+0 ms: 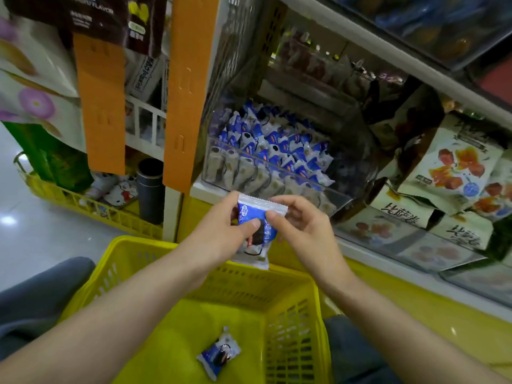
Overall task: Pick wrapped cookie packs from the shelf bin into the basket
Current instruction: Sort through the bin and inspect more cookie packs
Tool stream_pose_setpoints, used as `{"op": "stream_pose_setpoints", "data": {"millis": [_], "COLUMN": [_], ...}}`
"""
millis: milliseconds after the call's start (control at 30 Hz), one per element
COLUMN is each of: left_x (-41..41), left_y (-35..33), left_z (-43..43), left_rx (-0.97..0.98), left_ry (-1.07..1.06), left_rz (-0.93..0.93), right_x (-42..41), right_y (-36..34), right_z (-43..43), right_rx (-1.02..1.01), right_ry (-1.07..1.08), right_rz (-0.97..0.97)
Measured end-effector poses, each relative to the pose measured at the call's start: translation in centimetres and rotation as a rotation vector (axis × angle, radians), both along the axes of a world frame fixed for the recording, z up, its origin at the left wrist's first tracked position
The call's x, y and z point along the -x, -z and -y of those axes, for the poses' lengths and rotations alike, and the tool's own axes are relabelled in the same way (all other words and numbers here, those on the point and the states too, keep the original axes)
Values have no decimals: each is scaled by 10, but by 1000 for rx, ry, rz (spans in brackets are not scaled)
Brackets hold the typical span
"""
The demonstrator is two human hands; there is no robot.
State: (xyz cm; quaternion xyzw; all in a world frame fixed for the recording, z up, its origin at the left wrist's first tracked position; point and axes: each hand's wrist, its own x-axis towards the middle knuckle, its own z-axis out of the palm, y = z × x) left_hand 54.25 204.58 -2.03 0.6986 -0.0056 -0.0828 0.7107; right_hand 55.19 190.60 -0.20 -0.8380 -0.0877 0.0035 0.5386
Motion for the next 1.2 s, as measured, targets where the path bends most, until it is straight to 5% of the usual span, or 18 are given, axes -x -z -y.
{"op": "stream_pose_setpoints", "data": {"millis": [100,233,333,433,500,667,833,933,1067,1200], "left_x": [6,10,12,14,14,14,19,14,9,10], "left_y": [9,18,21,21,21,20,24,24,23,23], "left_z": [6,11,13,16,17,21,18,13,7,5], "left_rx": [2,6,27,72,106,111,96,104,24,-147], "left_ry": [3,-55,-74,-55,-46,-55,-124,-237,-318,-205], "left_rz": [-12,-62,-152,-240,-268,-316,-210,-152,-31,101], "right_x": [6,15,20,21,20,12,4,7,14,19], "right_y": [11,25,26,27,27,25,21,20,24,29], "right_z": [6,12,13,19,21,22,24,24,22,20], "right_rx": [-144,-151,-57,373,468,193,-267,-345,-225,277], "right_ry": [16,-8,-40,-70,-75,73,231,168,-19,-173], "right_rz": [-233,-308,-173,173,275,138,-264,-417,-563,-379]}}
